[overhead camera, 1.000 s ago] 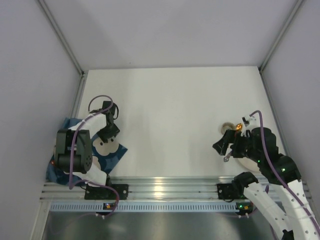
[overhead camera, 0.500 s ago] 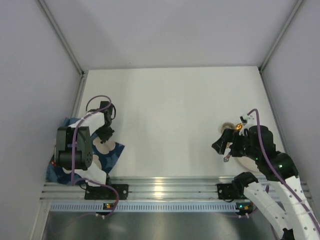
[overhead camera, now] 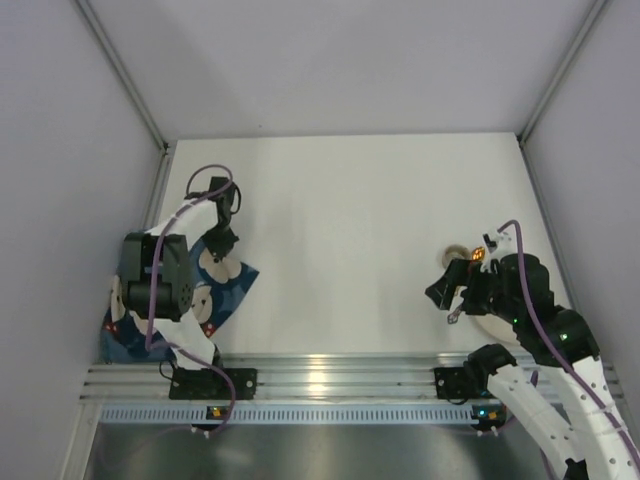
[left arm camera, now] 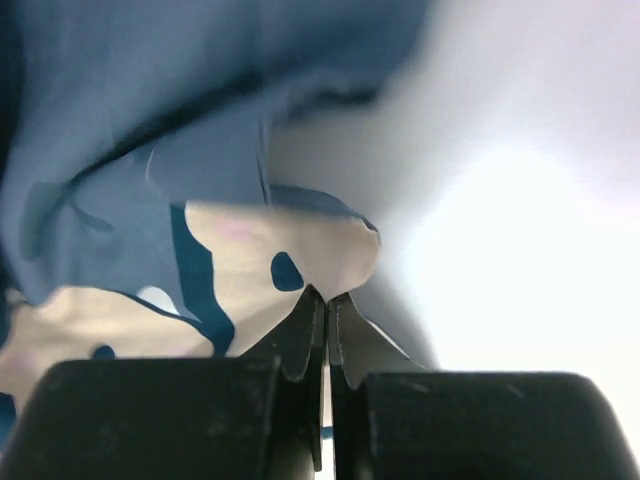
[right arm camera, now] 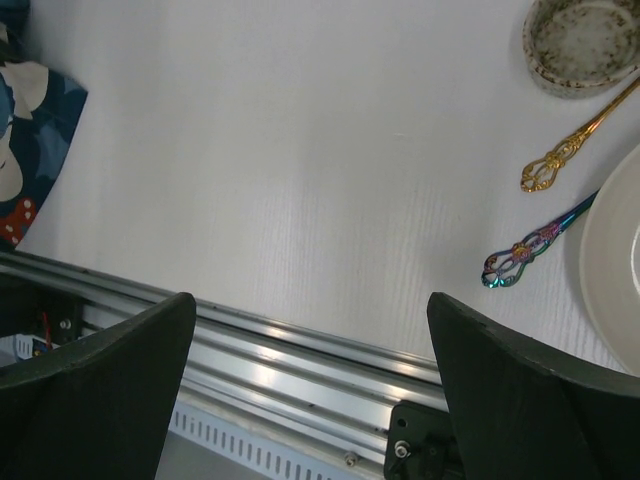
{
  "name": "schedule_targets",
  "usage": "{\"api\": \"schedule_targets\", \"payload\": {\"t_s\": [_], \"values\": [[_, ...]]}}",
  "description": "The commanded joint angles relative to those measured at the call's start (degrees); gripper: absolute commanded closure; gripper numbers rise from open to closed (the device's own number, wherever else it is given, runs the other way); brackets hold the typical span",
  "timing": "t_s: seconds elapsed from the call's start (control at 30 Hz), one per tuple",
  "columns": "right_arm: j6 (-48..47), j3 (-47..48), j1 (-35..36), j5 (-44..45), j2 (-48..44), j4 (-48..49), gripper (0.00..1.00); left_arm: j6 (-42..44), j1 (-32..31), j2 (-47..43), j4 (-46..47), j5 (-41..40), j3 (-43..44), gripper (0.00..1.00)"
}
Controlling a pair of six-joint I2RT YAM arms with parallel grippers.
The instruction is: Set the dinner table for one person
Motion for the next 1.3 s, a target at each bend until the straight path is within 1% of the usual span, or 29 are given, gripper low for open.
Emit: {"api": "schedule_targets", "payload": {"t_s": [0.0, 0.03, 0.07, 0.1, 0.13, 0.17, 0.2, 0.27, 0.3, 0.33, 0.37, 0.4, 0.43, 0.5, 0.57, 0.73, 0.8, 0.83, 1.03, 1.13, 1.27], "values": [[0.38, 1.77, 0.82, 1.4, -0.64, 0.0, 0.0, 1.22, -6.29, 4.09, -1.09, 0.88, 12.06, 1.0], [0.46, 2.03, 0.74, 1.66, -0.72, -0.27, 0.0, 1.65, -9.7, 5.51, -2.75, 0.09, 17.74, 1.0], [0.47, 2.3, 0.82, 1.84, -0.9, -0.44, 0.0, 1.75, -11.39, 7.18, -3.47, -0.36, 20.76, 1.0], [0.38, 2.74, 0.82, 2.1, -0.9, -0.88, 0.0, 2.09, -14.72, 10.59, -4.26, -0.36, 23.75, 1.0], [0.46, 2.91, 0.82, 2.37, -1.16, -1.06, 0.0, 3.14, -16.4, 12.36, -4.87, 0.34, 29.61, 1.0], [0.55, 3.09, 0.82, 2.72, -1.6, -1.32, 0.0, 3.67, -18.07, 14.38, -5.58, 0.43, 32.71, 1.0], [0.47, 3.35, 0.82, 2.9, -1.86, -1.76, 0.0, 4.11, -21.39, 18.41, -6.19, 0.69, 39.01, 1.0], [0.47, 3.62, 0.91, 3.16, -2.39, -2.37, 0.0, 5.7, -24.58, 22.73, -8.04, 2.7, 45.28, 1.0], [0.47, 3.97, 0.91, 3.42, -2.57, -2.64, 0.0, 6.22, -27.64, 26.76, -8.57, 3.24, 48.36, 1.0], [0.47, 4.06, 0.82, 3.69, -2.74, -3.25, 0.0, 6.66, -29.06, 28.71, -9.01, 4.03, 53.96, 1.0], [0.47, 4.23, 0.91, 3.95, -3.09, -3.61, 0.0, 7.54, -30.38, 31.95, -9.01, 5.6, 56.27, 1.0], [0.47, 4.58, 0.82, 4.21, -3.27, -3.87, 0.0, 7.63, -32.83, 33.37, -8.92, 6.05, 60.04, 1.0], [0.47, 4.59, 0.82, 4.39, -3.53, -4.48, 0.0, 7.72, -33.9, 34.61, -8.58, 6.75, 61.47, 1.0], [0.46, 5.02, 0.82, 4.74, -4.06, -5.19, 0.0, 7.37, -36.44, 37.15, -6.91, 8.6, 63.23, 1.0], [0.38, 5.37, 0.82, 5.18, -4.68, -6.07, 0.0, 6.32, -37.59, 38.74, -5.68, 10.26, 64.29, 1.0], [0.47, 5.73, 0.82, 5.8, -5.91, -7.21, 0.0, 7.28, -41.02, 40.15, 0.21, 18.43, 64.21, 1.0], [0.55, 5.73, 0.82, 5.97, -6.35, -7.39, 0.0, 7.46, -42.34, 40.59, 1.7, 20.11, 64.21, 1.0], [0.64, 5.64, 0.91, 5.97, -6.26, -7.39, 0.0, 7.28, -42.69, 40.86, 2.93, 23.16, 64.38, 1.0], [1.34, 4.76, 0.82, 5.8, -6.61, -7.56, 0.0, 6.14, -45.33, 41.56, 7.85, 28.72, 64.47, 1.0], [1.78, 4.15, 0.82, 5.71, -6.79, -7.74, 0.0, 6.93, -46.38, 42.0, 11.54, 35.56, 64.3, 1.0], [2.05, 3.8, 0.91, 5.88, -7.14, -8.09, 0.0, 8.51, -47.0, 42.09, 12.17, 38.39, 63.77, 1.0]]}}
